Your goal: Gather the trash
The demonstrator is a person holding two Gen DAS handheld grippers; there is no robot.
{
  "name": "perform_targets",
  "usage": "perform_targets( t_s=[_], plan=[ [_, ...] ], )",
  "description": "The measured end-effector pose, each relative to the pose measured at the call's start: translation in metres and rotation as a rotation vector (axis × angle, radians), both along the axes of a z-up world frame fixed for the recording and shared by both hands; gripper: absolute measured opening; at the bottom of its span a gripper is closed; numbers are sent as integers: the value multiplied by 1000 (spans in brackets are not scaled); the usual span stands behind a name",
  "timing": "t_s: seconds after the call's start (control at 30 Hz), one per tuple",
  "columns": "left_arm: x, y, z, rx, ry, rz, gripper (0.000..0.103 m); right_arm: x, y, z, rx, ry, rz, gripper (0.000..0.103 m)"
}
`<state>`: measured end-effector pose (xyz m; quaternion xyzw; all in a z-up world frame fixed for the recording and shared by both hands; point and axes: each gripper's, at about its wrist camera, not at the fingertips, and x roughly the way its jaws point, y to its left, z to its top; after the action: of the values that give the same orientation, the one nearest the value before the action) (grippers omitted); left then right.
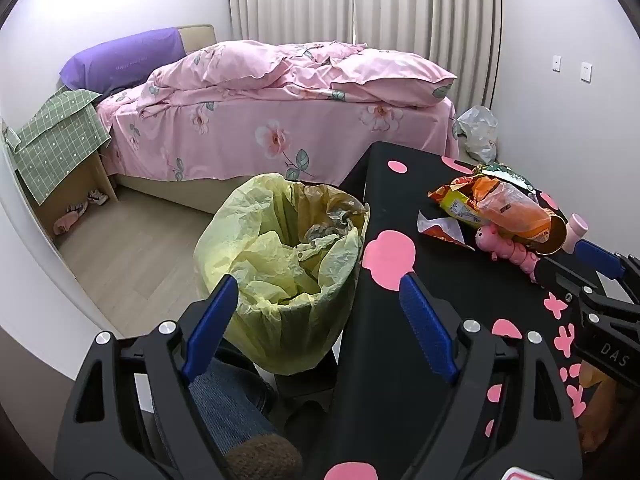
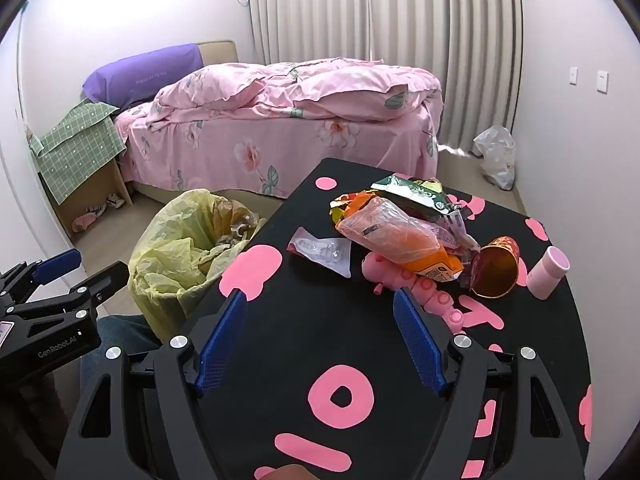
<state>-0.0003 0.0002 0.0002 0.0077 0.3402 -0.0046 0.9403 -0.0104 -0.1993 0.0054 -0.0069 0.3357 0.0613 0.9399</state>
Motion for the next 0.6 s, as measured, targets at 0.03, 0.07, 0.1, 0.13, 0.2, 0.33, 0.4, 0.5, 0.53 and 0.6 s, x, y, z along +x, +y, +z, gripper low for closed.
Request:
perform_targets(
  t_s=[0.03,0.07,0.1,0.13,0.2,0.33,0.4,0.5,0.53,0.6],
  plan=[
    [0,0,0,0,0,-1,79,0,0,0,0,-1,0,72],
    [0,0,0,0,0,-2,79,0,-1,0,-1,-5,0,72],
    [0,0,0,0,1,-2,79,0,-1,0,1,-4,0,72],
    [0,0,0,1,2,-3,79,0,-1,-1,2,-2,-1,72],
    [1,0,0,3,3,-4,79,-1,-2,0,3,-11,-1,72],
    [0,0,0,1,-3,-2,79,-2,-1,0,2,-12,-4,72],
    [0,0,0,0,-5,-2,79,-8,-1,6,2,-15,-6,72],
    [1,1,0,-1,-9,0,79,-5,-3,6,6,-17,-8,72],
    [1,1,1,-1,-10,1,79,-4,-3,5,7,-18,-9,72],
    [1,1,1,-1,-15,1,79,-3,-5,3,13,-22,-13,72]
  ],
)
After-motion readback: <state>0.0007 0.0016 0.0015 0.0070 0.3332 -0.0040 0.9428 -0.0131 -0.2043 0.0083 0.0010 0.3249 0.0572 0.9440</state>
